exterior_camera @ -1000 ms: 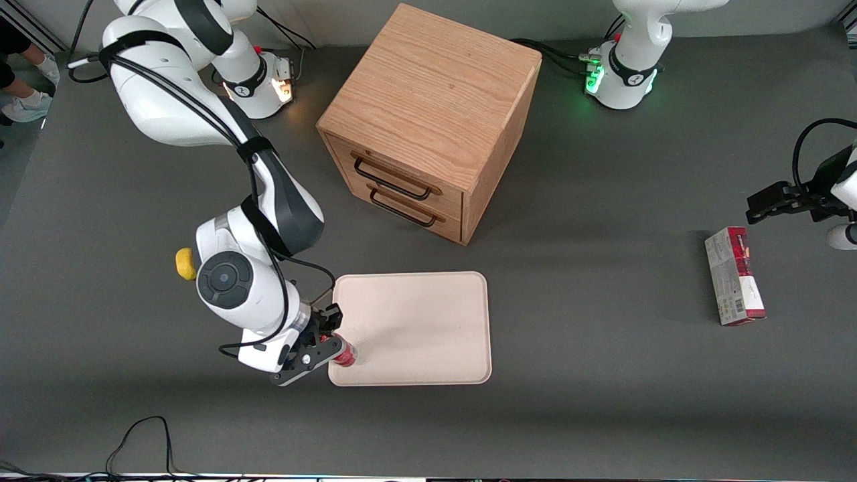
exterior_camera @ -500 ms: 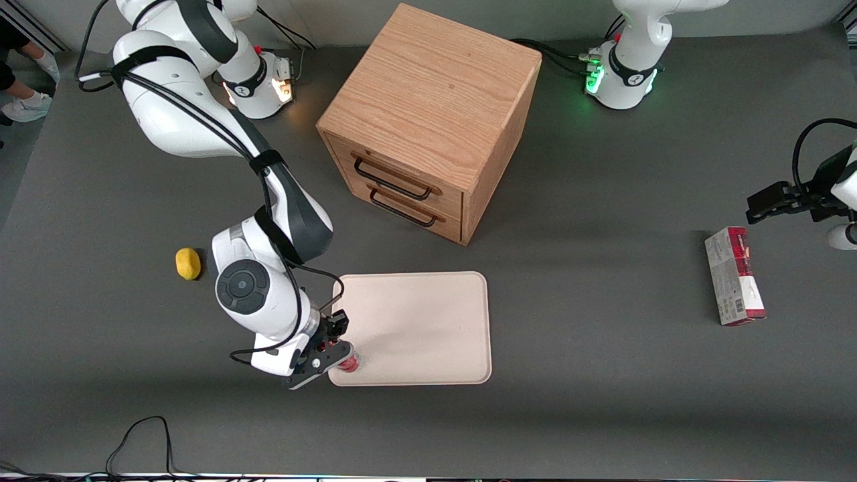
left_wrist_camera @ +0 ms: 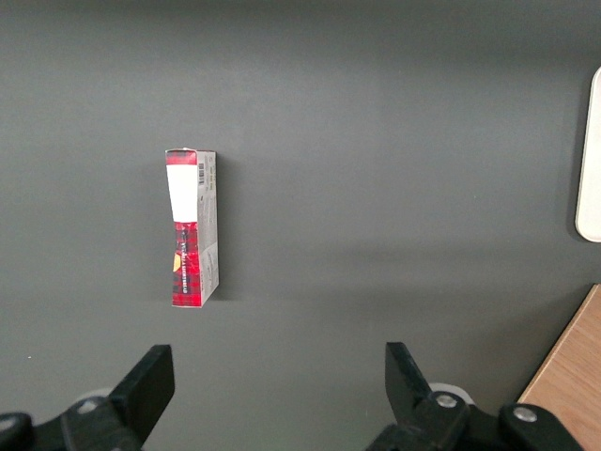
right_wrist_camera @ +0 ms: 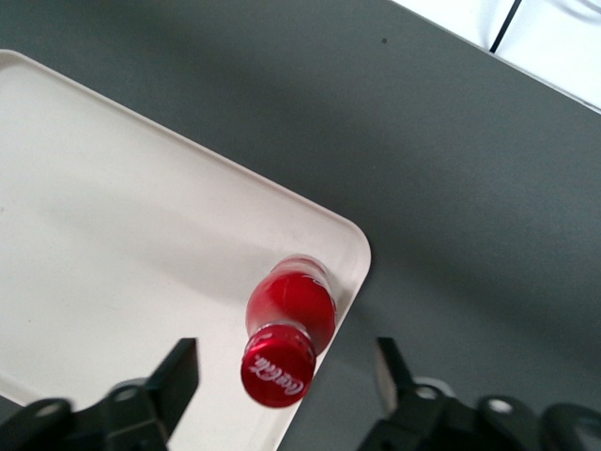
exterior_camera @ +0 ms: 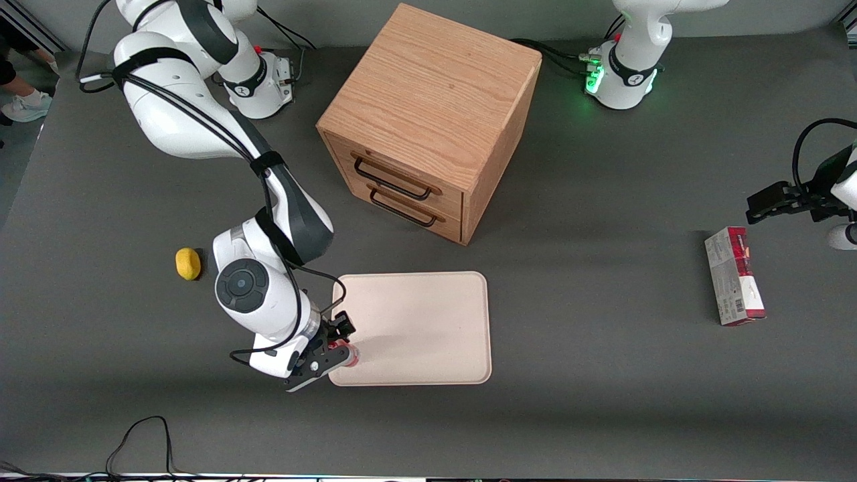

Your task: Place coke bottle on tray

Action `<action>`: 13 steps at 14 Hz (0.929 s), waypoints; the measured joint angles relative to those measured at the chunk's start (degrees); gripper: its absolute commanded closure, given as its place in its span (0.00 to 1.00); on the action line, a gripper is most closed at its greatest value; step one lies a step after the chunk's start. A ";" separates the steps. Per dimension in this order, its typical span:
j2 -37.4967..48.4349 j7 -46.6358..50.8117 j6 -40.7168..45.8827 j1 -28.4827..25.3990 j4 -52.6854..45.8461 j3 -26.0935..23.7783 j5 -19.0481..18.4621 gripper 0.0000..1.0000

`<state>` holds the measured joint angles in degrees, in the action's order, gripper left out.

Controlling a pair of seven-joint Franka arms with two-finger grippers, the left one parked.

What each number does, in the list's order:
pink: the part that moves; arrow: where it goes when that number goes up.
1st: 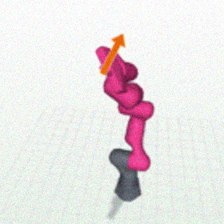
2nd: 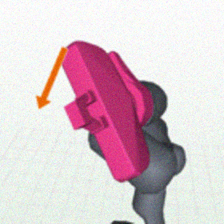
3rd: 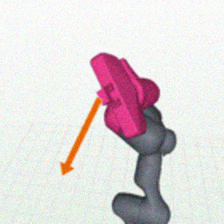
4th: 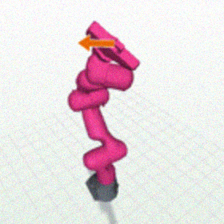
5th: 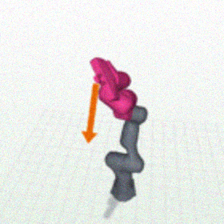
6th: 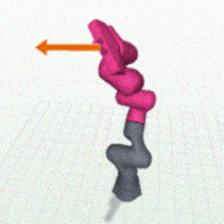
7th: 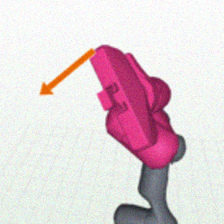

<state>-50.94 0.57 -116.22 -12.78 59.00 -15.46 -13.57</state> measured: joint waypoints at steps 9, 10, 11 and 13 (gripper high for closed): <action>24.16 0.46 3.22 4.20 22.23 12.24 16.77 0.00; 29.17 0.46 4.41 4.44 27.46 14.80 17.10 0.00; 34.04 0.46 5.87 4.65 32.06 16.82 17.27 0.00; 42.95 0.44 10.23 4.76 38.53 19.99 17.36 0.00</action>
<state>-7.99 1.01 -105.99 -8.01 97.53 4.53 3.79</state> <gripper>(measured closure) 0.000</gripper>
